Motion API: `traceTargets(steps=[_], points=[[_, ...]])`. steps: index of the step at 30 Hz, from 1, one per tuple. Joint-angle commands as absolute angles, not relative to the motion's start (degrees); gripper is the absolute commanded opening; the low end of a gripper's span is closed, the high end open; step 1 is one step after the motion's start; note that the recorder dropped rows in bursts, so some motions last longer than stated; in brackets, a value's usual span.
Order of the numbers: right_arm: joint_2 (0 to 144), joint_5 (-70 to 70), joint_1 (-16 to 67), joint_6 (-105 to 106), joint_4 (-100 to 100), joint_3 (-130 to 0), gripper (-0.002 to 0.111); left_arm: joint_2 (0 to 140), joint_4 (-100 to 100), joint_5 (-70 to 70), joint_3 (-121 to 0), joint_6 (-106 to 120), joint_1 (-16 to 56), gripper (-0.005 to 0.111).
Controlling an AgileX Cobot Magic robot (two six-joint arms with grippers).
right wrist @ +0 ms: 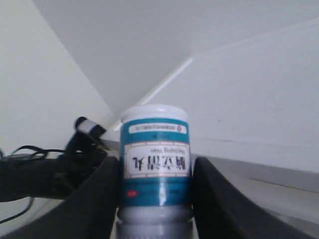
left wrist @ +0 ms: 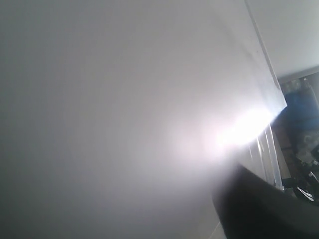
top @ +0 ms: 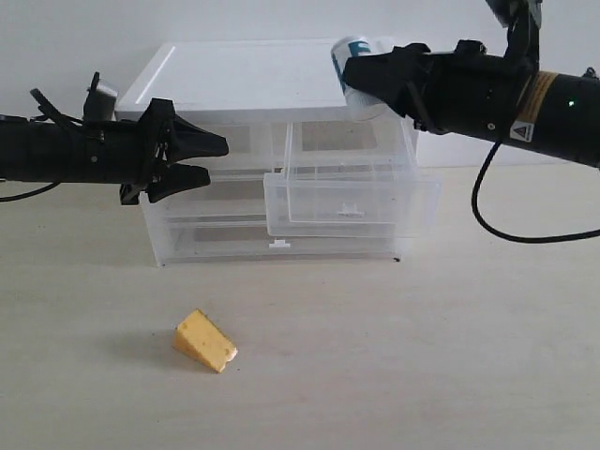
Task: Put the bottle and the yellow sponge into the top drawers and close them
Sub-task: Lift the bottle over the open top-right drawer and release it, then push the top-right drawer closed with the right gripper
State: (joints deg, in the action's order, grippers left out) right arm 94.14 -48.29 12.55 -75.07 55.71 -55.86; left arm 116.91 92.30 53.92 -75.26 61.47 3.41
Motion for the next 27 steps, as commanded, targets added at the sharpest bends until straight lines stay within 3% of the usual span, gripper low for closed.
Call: traceTargets(steps=[1,4,6,8,17,24,27], points=[[93.8,-40.6,12.5,-75.5,56.1,-57.2,0.006,117.7,91.5,49.3,-75.7,62.5,3.2,0.061],[93.8,-40.5,12.5,-76.2,56.4,-57.2,0.028,117.7,91.5,49.3,-75.7,62.5,3.2,0.061],[93.8,-40.5,12.5,-76.7,56.1,-57.2,0.049,117.7,91.5,49.3,-75.7,62.5,3.2,0.061],[93.8,-40.5,12.5,-77.6,56.2,-57.2,0.059,117.7,91.5,49.3,-75.7,62.5,3.2,0.061],[93.7,-46.7,12.5,-85.8,59.8,-57.2,0.053,117.7,91.5,49.3,-75.7,62.5,3.2,0.061],[93.0,-61.4,12.5,-105.1,79.7,-57.3,0.052,117.7,91.5,49.4,-75.7,62.5,3.2,0.061],[93.0,-61.4,12.5,-108.7,89.3,-57.3,0.052,117.7,91.5,49.4,-75.7,62.5,3.2,0.061]])
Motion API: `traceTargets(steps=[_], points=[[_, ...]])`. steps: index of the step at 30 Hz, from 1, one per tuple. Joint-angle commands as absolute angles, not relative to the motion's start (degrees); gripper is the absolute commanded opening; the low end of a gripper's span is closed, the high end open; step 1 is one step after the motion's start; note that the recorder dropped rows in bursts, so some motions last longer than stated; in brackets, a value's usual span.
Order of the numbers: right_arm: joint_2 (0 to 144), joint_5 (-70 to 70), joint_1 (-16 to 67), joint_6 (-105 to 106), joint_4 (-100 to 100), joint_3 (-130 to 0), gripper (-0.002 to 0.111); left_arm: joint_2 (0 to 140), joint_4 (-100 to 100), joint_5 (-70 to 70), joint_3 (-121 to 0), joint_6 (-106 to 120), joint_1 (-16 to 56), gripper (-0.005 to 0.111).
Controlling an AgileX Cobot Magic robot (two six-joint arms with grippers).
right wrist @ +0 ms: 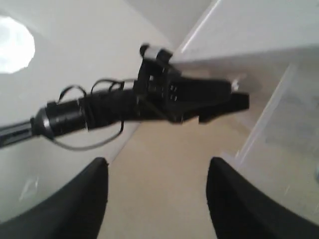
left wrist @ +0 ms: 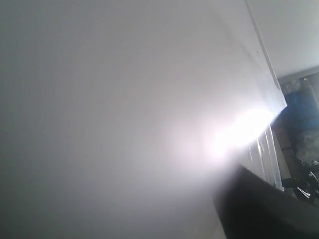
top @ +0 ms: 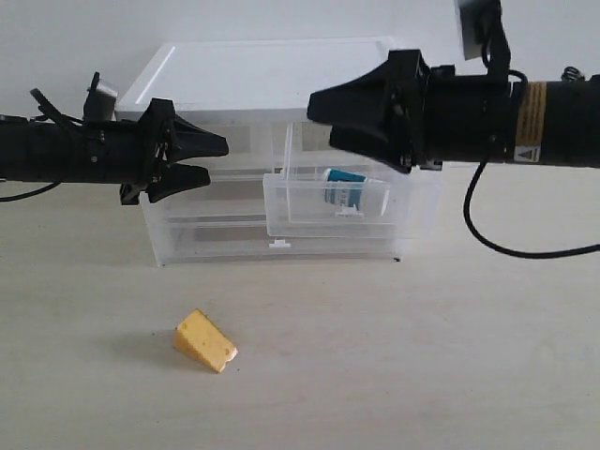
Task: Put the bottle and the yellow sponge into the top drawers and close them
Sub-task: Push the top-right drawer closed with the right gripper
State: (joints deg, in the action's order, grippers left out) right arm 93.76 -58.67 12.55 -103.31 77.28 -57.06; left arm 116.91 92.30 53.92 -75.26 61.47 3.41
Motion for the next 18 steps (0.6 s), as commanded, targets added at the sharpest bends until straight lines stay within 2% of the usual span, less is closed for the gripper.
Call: traceTargets(steps=[1,6,11,13,18], points=[[93.0,-61.3,12.5,-109.9,92.8,-57.3,0.052,117.7,91.5,49.6,-75.7,62.5,3.2,0.061],[93.0,-58.8,12.5,-112.7,99.9,-56.6,0.051,117.7,91.5,49.7,-75.7,62.5,3.2,0.061],[93.0,-51.3,12.5,-112.4,99.9,-55.4,0.03,117.7,91.3,50.8,-75.7,62.5,3.2,0.061],[93.0,-47.6,12.5,-111.8,99.9,-54.7,0.032,117.7,91.4,50.8,-75.7,62.5,3.2,0.061],[93.2,-40.4,12.5,-111.8,99.9,-54.3,0.047,117.7,91.6,50.6,-75.7,62.5,3.2,0.061]])
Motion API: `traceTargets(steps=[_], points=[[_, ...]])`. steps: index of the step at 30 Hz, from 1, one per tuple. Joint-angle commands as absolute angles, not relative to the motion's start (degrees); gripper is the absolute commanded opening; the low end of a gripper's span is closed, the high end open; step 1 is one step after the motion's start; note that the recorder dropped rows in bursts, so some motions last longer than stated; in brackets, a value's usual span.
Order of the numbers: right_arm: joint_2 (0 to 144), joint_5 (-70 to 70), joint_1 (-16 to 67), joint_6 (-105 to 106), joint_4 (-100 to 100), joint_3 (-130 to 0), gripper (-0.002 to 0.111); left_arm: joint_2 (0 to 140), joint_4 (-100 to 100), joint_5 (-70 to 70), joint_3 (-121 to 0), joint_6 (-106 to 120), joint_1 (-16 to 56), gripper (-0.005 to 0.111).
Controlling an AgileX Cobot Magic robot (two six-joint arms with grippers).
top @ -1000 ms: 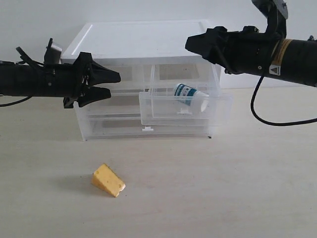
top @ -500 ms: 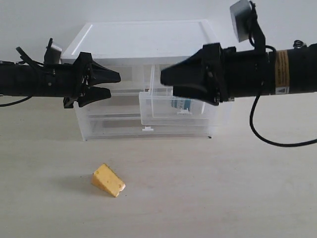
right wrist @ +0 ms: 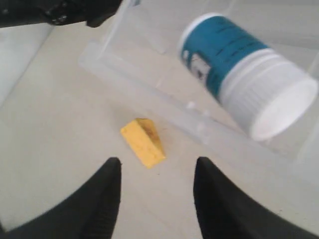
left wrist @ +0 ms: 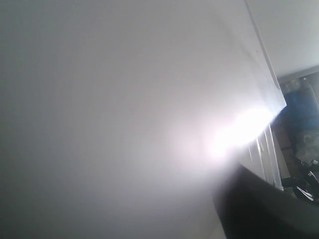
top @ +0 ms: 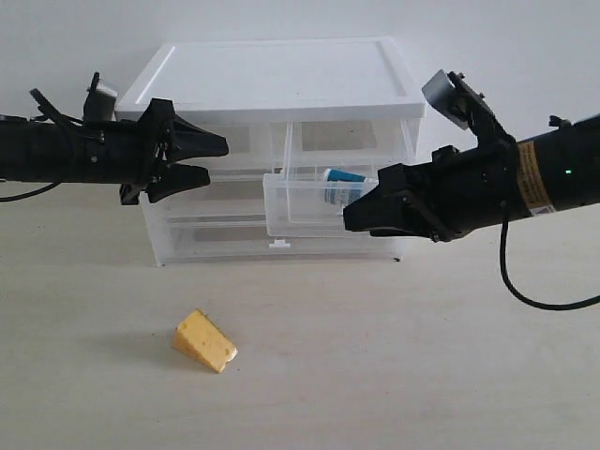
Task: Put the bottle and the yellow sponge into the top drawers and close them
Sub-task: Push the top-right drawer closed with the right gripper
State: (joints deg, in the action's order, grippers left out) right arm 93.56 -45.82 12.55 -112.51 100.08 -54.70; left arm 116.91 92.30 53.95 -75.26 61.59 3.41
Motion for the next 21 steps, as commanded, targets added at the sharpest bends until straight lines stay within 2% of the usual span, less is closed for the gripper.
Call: traceTargets(steps=[1,4,12,21], points=[[93.2,-39.2,12.7,-111.8,99.9,-54.3,0.047,117.7,91.6,50.3,-75.7,62.5,3.2,0.061],[93.2,-36.3,12.7,-110.6,99.9,-54.3,0.047,117.7,91.6,50.3,-75.7,62.5,3.2,0.061],[93.2,-34.9,12.7,-99.1,84.1,-55.9,0.047,117.7,91.6,50.4,-75.7,62.5,3.2,0.061],[93.2,-32.9,12.7,-98.8,82.3,-59.3,0.047,117.7,91.8,50.3,-75.7,62.5,3.2,0.061]])
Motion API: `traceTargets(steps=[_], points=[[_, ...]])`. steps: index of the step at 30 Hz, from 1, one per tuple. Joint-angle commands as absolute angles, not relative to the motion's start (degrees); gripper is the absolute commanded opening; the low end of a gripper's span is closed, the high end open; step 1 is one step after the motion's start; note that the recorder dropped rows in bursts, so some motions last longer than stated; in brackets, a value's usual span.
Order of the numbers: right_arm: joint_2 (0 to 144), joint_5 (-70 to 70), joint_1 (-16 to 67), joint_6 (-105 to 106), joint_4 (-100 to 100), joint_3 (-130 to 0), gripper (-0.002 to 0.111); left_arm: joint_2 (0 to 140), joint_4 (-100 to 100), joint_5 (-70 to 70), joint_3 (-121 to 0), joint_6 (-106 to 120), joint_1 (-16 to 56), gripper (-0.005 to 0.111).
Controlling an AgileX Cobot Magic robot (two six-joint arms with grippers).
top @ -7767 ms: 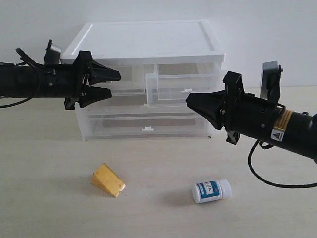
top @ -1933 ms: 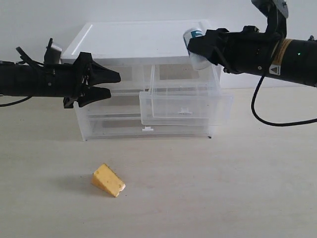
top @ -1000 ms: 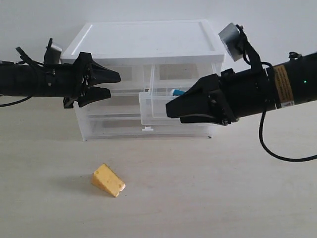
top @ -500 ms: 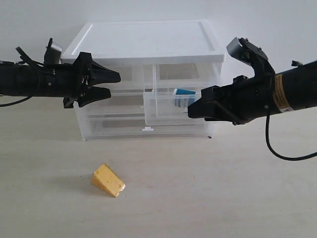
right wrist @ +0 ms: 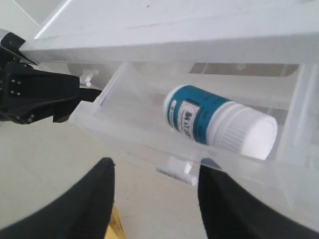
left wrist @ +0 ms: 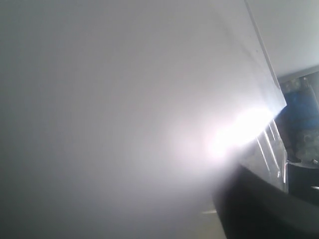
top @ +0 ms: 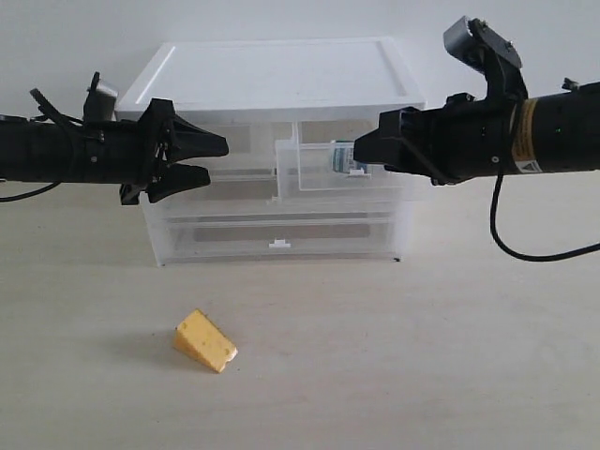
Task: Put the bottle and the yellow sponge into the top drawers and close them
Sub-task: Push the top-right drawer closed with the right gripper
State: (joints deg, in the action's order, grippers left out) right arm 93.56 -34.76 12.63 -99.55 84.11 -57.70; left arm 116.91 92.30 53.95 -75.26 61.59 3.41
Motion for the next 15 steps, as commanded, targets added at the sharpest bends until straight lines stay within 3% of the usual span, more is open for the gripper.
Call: traceTargets(steps=[1,15], points=[[93.2,-32.2,12.7,-98.8,81.8,-59.5,0.047,117.7,91.8,50.3,-75.7,62.5,3.2,0.061],[103.4,-27.3,16.9,-93.7,75.8,-68.8,0.047,117.7,91.8,51.0,-75.7,62.5,3.2,0.061]])
